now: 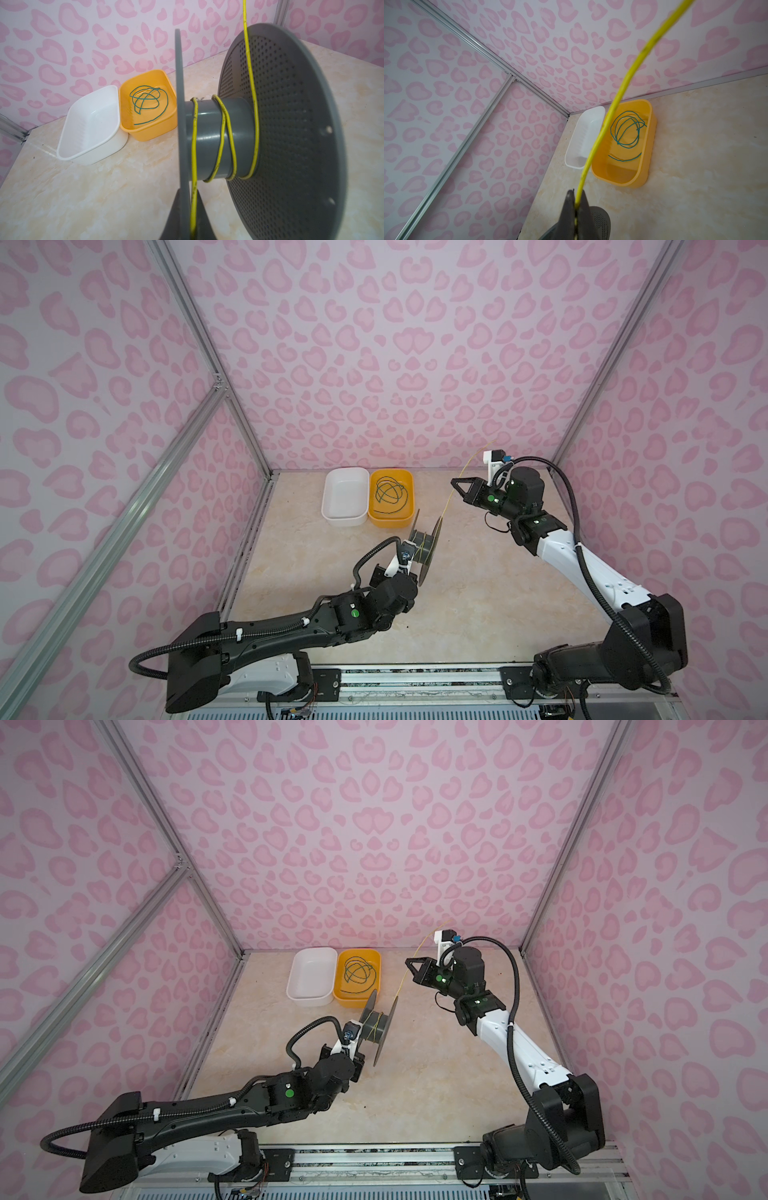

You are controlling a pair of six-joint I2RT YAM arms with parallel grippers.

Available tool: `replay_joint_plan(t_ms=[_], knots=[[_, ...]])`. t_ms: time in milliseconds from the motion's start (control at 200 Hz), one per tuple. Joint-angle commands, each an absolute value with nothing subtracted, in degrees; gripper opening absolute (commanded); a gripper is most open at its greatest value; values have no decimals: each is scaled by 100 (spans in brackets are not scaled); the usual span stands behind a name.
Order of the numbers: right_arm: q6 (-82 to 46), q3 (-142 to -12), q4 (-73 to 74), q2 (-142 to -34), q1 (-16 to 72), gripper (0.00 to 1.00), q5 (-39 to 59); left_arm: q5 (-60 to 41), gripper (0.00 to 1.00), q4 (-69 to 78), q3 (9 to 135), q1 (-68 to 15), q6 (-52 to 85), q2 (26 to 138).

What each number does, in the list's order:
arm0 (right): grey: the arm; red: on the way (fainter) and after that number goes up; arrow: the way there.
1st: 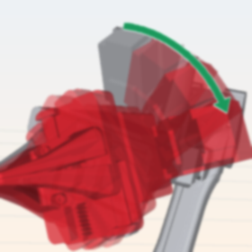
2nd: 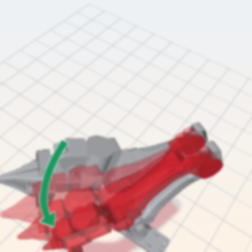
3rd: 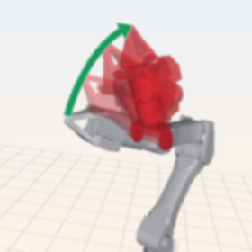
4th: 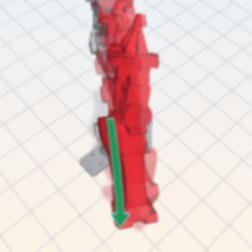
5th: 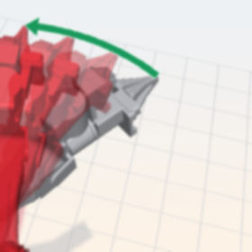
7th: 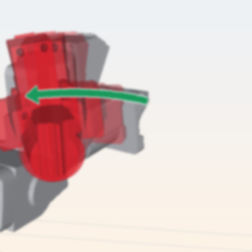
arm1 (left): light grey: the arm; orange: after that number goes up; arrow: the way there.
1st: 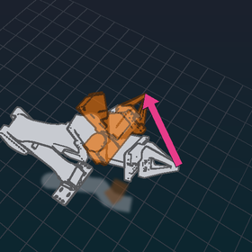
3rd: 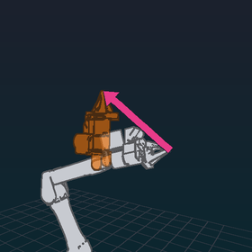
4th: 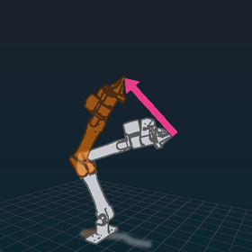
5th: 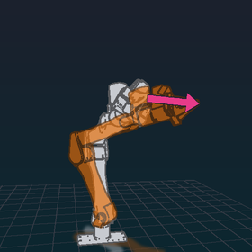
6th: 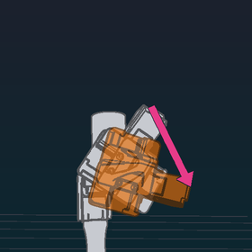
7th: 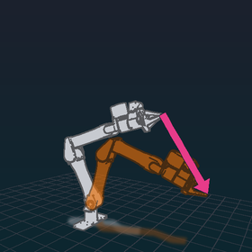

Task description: Wrap the cables

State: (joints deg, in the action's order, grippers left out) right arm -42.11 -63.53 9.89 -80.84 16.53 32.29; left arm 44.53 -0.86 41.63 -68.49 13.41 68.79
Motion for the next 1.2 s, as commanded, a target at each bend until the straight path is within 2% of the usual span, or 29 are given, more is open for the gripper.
replay_joint_plan(t_ms=[0, 280, 585, 690, 940, 1195], knots=[[-4284, -6482, 2446, -8091, 1524, 1, 2425, 4184, 4, -1205, 4135, -6885, 1165, 6933], [-4378, -6461, 2545, -8125, 1502, 4, 2548, 4170, 4, -1219, 4209, -6907, 1172, 6996], [-4342, -6426, 2471, -8119, 1404, 12, 2557, 4157, 4, -1239, 4217, -6908, 1192, 7022], [-4399, -6391, 2509, -8134, 1407, 0, 2586, 4166, 4, -1222, 4236, -6918, 1195, 7022], [-4307, -6248, 2476, -8042, 1400, 0, 2491, 4190, 4, -1234, 4237, -6932, 1205, 6998], [-3937, -6691, 2118, -8166, 1099, 0, 2381, 4157, 4, -1362, 4166, -6935, 1206, 6784]])
